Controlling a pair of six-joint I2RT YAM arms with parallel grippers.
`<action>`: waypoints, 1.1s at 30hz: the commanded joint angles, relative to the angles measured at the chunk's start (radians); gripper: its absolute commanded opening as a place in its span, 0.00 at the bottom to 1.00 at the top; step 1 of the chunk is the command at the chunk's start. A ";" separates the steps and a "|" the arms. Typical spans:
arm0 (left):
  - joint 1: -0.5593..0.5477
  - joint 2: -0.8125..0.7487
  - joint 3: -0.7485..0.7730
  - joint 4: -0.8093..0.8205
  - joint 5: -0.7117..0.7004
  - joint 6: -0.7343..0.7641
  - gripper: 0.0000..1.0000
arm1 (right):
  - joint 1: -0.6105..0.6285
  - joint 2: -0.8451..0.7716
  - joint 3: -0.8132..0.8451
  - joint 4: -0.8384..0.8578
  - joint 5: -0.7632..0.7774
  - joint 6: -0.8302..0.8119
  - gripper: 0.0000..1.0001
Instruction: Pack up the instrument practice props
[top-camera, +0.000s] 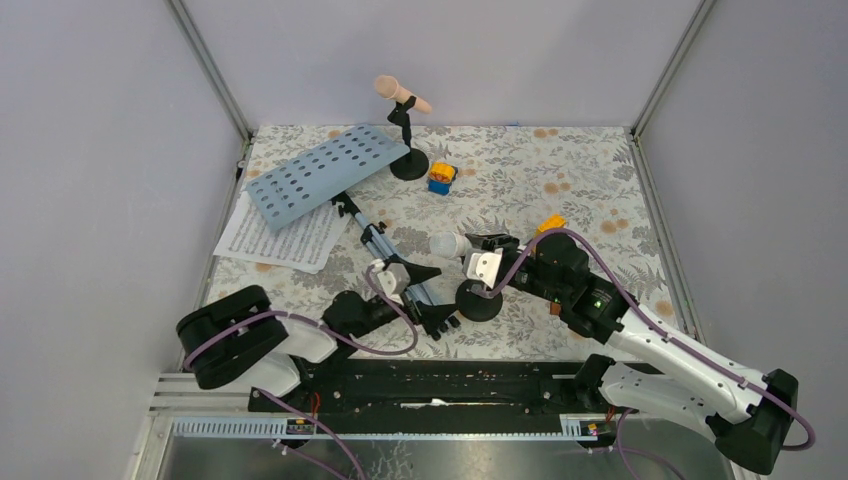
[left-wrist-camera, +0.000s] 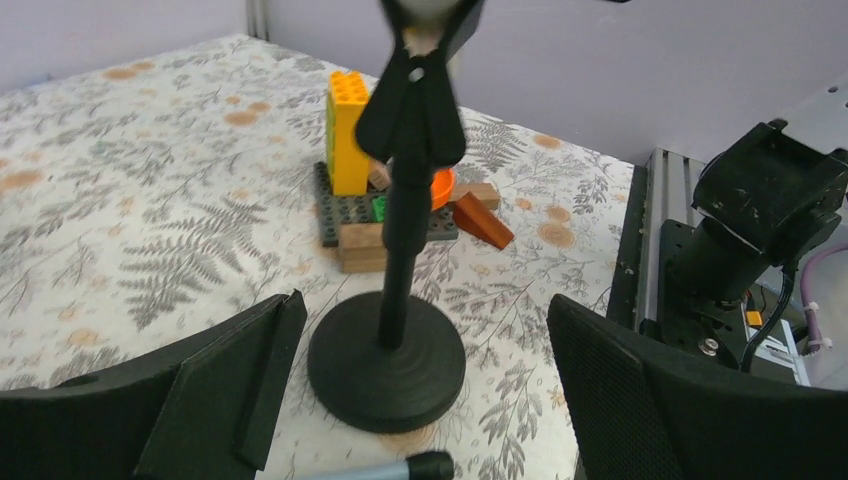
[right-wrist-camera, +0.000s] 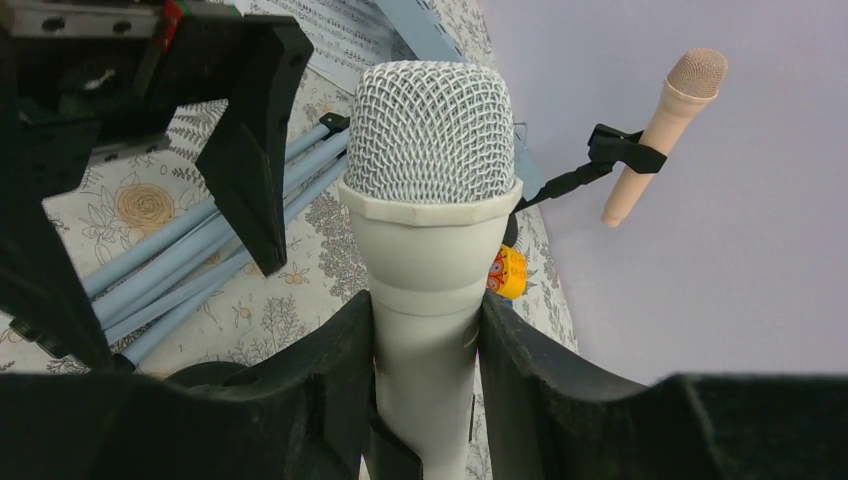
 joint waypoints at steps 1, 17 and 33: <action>-0.063 0.068 0.093 0.194 -0.059 0.112 0.99 | 0.003 -0.023 0.003 0.028 0.025 0.055 0.30; -0.091 0.040 0.066 0.194 -0.118 0.124 0.99 | 0.003 -0.031 -0.021 0.029 0.044 0.006 0.72; -0.096 0.085 0.117 0.195 -0.143 0.149 0.99 | 0.003 0.026 -0.018 0.105 -0.018 0.007 0.31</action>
